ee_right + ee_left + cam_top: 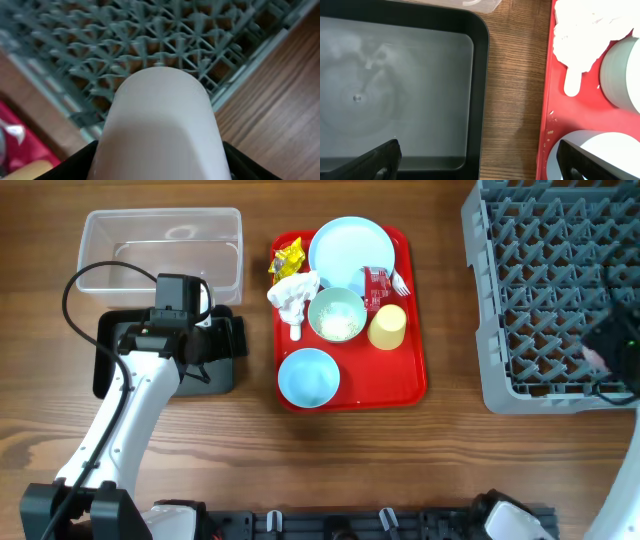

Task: Sort waste into correct bins and load items into the dishwasher rack
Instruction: 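Carry the pink cup right and place it in the grey rack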

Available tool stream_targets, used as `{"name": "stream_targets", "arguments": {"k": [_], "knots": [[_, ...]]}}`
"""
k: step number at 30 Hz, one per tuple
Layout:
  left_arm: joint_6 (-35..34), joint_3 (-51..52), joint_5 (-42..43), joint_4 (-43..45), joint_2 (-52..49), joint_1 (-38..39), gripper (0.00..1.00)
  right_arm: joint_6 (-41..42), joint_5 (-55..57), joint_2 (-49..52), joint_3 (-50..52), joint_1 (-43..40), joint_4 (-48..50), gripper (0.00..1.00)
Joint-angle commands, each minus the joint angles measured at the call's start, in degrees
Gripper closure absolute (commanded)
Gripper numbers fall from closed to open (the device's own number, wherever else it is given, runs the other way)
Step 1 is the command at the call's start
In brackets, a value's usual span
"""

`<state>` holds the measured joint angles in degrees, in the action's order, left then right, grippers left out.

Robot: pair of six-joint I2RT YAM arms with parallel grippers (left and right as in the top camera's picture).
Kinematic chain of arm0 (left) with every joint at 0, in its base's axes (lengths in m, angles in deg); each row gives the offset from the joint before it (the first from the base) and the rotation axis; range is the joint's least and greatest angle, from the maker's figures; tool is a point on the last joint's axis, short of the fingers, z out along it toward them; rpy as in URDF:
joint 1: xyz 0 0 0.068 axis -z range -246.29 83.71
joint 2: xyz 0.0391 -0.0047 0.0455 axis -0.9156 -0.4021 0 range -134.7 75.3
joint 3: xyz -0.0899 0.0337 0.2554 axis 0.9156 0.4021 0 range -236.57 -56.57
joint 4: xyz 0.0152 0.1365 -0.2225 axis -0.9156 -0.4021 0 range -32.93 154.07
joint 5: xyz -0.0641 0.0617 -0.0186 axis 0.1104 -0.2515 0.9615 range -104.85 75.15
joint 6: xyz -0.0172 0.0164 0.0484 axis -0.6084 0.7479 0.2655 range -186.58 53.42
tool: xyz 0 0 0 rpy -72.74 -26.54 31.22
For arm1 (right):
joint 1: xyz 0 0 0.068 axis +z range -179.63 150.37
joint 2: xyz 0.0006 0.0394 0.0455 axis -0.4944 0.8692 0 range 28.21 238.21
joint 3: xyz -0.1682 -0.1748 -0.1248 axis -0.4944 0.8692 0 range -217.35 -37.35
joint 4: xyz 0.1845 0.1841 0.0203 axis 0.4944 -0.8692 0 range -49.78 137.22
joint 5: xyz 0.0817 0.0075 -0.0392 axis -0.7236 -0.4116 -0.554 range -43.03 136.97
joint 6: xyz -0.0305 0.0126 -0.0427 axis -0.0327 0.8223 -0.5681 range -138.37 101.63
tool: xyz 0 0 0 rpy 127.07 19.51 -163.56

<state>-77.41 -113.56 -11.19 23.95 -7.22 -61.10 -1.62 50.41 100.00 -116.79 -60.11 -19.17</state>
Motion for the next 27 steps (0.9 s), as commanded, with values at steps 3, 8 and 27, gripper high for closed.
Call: {"name": "stream_targets", "arguments": {"k": [3,8,27], "knots": [[0.1,-1.0,-0.7,0.0,-0.4,0.2,0.00,-2.2,-5.1,9.2,-1.2,-7.0,2.8,0.34],[0.1,-1.0,-0.5,-1.3,-0.4,0.2,0.00,-2.2,-10.1,18.6,-1.2,-10.7,4.9,0.34],[0.1,-1.0,-0.5,-1.7,-0.5,0.2,0.00,-3.1,-11.1,25.4,-1.2,-20.2,10.3,0.34]]}}
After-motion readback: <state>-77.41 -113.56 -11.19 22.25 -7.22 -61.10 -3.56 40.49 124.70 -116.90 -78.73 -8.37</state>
